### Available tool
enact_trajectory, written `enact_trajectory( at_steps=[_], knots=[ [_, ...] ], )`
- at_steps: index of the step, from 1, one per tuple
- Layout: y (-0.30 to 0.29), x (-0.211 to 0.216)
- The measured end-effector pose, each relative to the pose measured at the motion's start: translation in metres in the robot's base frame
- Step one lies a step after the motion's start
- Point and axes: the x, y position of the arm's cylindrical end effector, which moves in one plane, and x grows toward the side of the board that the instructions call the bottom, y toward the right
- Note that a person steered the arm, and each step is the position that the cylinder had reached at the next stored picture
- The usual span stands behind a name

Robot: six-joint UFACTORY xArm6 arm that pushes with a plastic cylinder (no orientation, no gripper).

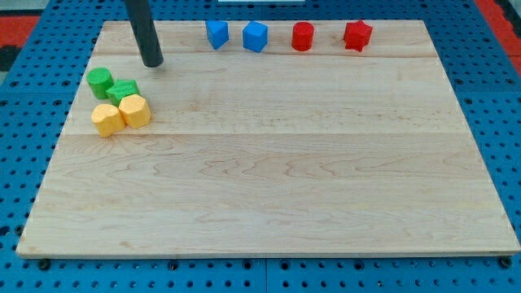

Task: Push the red blocks close to the blue blocks

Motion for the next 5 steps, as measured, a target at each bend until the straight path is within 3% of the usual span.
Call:
enact_trajectory(
  at_steps=[1,2,3,4,5],
  knots=[
    [-0.048,0.035],
    [-0.015,0.078],
    [0.023,0.024],
    [0.136,0.015],
    [0.289,0.015]
  ],
)
